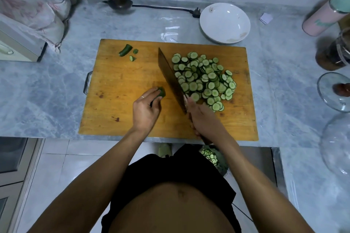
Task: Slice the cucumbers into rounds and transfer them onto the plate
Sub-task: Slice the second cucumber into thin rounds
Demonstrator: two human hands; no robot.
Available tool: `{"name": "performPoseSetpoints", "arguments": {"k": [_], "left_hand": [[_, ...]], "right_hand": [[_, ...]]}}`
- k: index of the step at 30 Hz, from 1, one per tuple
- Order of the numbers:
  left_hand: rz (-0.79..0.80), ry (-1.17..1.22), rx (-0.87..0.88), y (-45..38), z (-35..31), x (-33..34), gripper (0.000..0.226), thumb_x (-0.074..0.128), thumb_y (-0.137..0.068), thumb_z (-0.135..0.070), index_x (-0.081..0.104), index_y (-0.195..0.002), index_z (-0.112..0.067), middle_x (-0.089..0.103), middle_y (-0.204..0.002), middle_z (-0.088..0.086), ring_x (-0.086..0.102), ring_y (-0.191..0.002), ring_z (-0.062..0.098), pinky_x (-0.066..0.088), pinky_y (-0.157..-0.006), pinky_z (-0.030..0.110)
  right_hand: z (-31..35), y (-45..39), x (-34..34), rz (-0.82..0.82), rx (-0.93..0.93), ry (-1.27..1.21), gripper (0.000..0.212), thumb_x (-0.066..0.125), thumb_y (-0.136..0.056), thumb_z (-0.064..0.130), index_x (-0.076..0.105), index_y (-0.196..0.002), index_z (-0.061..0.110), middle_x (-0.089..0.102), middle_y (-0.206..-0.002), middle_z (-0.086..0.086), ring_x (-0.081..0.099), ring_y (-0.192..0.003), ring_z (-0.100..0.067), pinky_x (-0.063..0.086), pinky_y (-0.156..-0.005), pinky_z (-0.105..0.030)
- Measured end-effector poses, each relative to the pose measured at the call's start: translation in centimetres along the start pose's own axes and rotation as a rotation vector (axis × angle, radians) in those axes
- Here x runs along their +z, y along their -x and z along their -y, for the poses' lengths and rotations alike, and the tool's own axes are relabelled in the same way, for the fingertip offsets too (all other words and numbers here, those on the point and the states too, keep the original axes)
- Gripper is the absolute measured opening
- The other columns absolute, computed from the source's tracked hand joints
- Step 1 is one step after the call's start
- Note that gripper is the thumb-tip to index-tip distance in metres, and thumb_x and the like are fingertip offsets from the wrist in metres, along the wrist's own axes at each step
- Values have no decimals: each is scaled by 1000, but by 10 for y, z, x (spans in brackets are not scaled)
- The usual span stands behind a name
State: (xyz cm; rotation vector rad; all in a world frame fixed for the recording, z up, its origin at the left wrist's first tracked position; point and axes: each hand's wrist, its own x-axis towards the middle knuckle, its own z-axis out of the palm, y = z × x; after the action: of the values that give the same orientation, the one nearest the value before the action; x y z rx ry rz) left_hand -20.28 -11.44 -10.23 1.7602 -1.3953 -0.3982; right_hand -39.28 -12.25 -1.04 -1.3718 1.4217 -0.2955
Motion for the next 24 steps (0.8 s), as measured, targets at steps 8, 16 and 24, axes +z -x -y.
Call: {"name": "performPoseSetpoints", "arguments": {"k": [8, 16, 24], "left_hand": [[78, -73, -46, -5, -3, 0, 29, 61, -86, -2, 75, -110, -9, 68, -122, 7, 62, -102, 0, 38, -94, 3], [120, -81, -91, -6, -7, 0, 32, 57, -85, 1, 73, -111, -7, 67, -122, 6, 62, -104, 2, 36, -95, 1], [74, -2, -107, -2, -12, 3, 35, 52, -82, 14, 71, -108, 4, 65, -122, 13, 61, -98, -3, 43, -92, 5]], "right_hand": [[8, 16, 9, 44, -73, 103, 74, 24, -101, 57, 58, -76, -4, 59, -66, -19, 58, -61, -26, 49, -66, -41], [14, 27, 1, 76, -122, 166, 74, 22, -103, 52, 58, -75, -6, 60, -71, -24, 60, -70, -33, 45, -66, -38], [14, 23, -1, 140, -77, 124, 67, 19, -103, 55, 45, -57, 15, 48, -55, -2, 48, -53, -16, 41, -65, -32]]}}
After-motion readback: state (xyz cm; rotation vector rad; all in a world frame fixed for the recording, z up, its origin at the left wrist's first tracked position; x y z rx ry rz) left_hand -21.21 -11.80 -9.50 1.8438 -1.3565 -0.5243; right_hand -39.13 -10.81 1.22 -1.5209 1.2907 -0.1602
